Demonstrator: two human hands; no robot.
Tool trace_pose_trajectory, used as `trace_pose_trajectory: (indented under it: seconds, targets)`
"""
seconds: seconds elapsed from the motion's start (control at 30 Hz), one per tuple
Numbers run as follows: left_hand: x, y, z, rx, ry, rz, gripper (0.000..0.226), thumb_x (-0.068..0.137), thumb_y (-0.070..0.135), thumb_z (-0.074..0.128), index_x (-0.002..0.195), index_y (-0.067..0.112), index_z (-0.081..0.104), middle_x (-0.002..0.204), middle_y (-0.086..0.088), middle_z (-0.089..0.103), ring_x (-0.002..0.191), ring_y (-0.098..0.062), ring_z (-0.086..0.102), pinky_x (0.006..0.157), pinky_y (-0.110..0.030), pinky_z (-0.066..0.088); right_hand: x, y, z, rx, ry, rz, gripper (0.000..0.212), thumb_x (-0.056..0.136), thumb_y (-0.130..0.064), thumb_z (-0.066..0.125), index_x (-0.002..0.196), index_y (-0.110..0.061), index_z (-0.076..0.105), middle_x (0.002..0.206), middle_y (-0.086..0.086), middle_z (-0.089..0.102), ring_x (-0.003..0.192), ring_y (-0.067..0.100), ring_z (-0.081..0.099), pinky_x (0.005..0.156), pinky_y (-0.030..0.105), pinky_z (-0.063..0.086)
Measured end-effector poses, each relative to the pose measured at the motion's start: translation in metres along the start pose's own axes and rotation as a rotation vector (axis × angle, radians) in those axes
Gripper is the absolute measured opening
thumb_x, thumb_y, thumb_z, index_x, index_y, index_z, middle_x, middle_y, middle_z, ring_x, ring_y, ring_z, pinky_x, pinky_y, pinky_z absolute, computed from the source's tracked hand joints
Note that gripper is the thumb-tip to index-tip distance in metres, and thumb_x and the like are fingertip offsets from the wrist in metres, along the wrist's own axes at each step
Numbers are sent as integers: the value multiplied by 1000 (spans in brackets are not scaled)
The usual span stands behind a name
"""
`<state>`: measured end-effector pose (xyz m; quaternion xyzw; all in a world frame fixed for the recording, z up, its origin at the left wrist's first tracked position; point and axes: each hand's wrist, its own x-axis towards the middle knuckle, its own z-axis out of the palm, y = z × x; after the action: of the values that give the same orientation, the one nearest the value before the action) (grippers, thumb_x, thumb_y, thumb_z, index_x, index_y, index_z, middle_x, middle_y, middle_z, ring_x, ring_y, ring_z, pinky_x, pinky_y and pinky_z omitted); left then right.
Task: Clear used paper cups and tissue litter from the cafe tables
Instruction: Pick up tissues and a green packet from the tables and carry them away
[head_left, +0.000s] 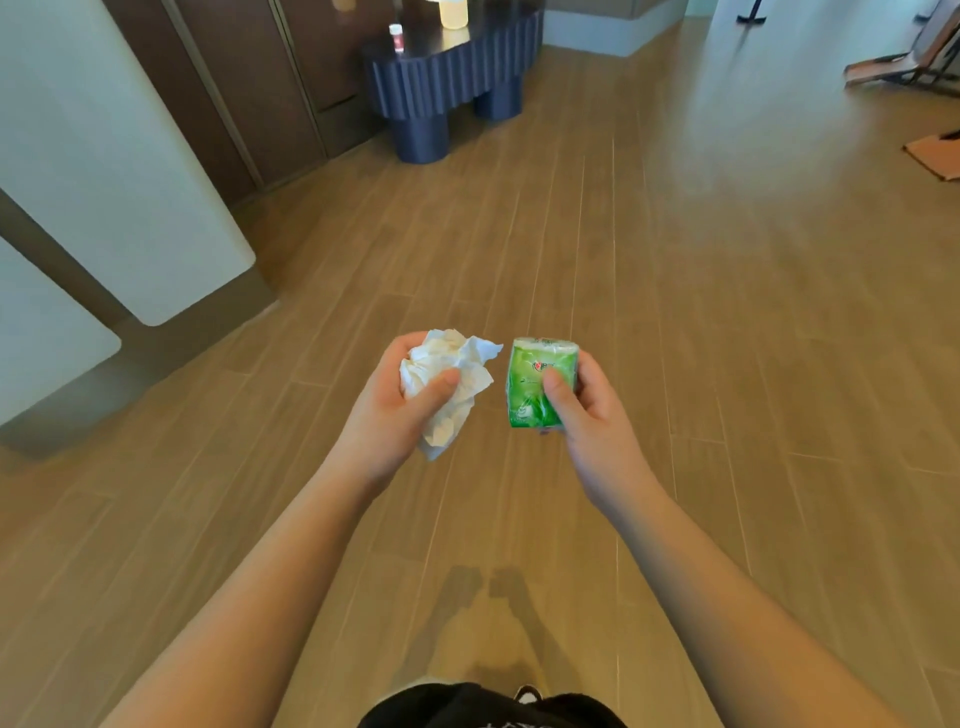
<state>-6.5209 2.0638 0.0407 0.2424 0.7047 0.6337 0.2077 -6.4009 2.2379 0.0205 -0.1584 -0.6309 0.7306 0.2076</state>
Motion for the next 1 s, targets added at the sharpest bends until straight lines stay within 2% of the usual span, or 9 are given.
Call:
trace_pose_trajectory:
  seconds: [0.27, 0.4, 0.5, 0.67, 0.83, 0.93, 1.0]
  targets:
    - [128, -30, 14, -1, -16, -29, 40, 89, 41, 68, 126, 30, 58, 100, 12, 74, 86, -4, 70, 66, -19, 53, 122, 21, -29, 1, 11, 38, 28, 99, -33, 55, 122, -20, 61, 100, -9, 71, 90, 8, 68, 66, 22, 53]
    - [214, -43, 11, -19, -8, -27, 40, 88, 42, 68, 126, 30, 58, 102, 15, 74, 89, -2, 70, 68, -18, 53, 202, 34, -36, -11, 5, 67, 22, 103, -25, 55, 122, -16, 62, 103, -8, 72, 96, 6, 68, 76, 21, 53]
    - [281, -45, 4, -48, 0, -44, 43, 89, 40, 67, 129, 28, 57, 103, 16, 74, 90, -2, 70, 69, -16, 53, 269, 33, -37, -1, 23, 109, 18, 105, -18, 53, 120, -16, 63, 102, -8, 72, 95, 7, 68, 77, 22, 53]
    - [386, -36, -3, -35, -34, -38, 43, 90, 46, 67, 129, 29, 57, 98, 9, 73, 77, -7, 68, 61, -22, 51, 370, 27, -41, -30, 42, 116, 19, 104, -19, 53, 120, -22, 64, 105, -11, 73, 97, 3, 68, 77, 16, 52]
    - [474, -35, 3, -48, -22, -41, 47, 82, 52, 69, 124, 35, 58, 104, 16, 74, 91, -1, 71, 69, -16, 53, 460, 29, -55, -23, 33, 107, 23, 102, -22, 54, 123, -22, 64, 109, -10, 73, 99, 4, 68, 77, 17, 52]
    - [530, -39, 10, -42, -5, -56, 42, 85, 46, 69, 124, 34, 58, 103, 17, 74, 91, -1, 71, 71, -16, 53, 519, 35, -68, -12, 22, 112, 28, 99, -23, 55, 125, -20, 62, 112, -7, 72, 100, 6, 68, 77, 18, 52]
    - [569, -42, 16, -36, 13, -60, 38, 87, 43, 69, 122, 35, 58, 101, 17, 74, 89, -1, 70, 69, -17, 54, 562, 39, -80, -7, -1, 120, 25, 102, -17, 53, 125, -21, 62, 112, -8, 73, 101, 6, 68, 78, 18, 52]
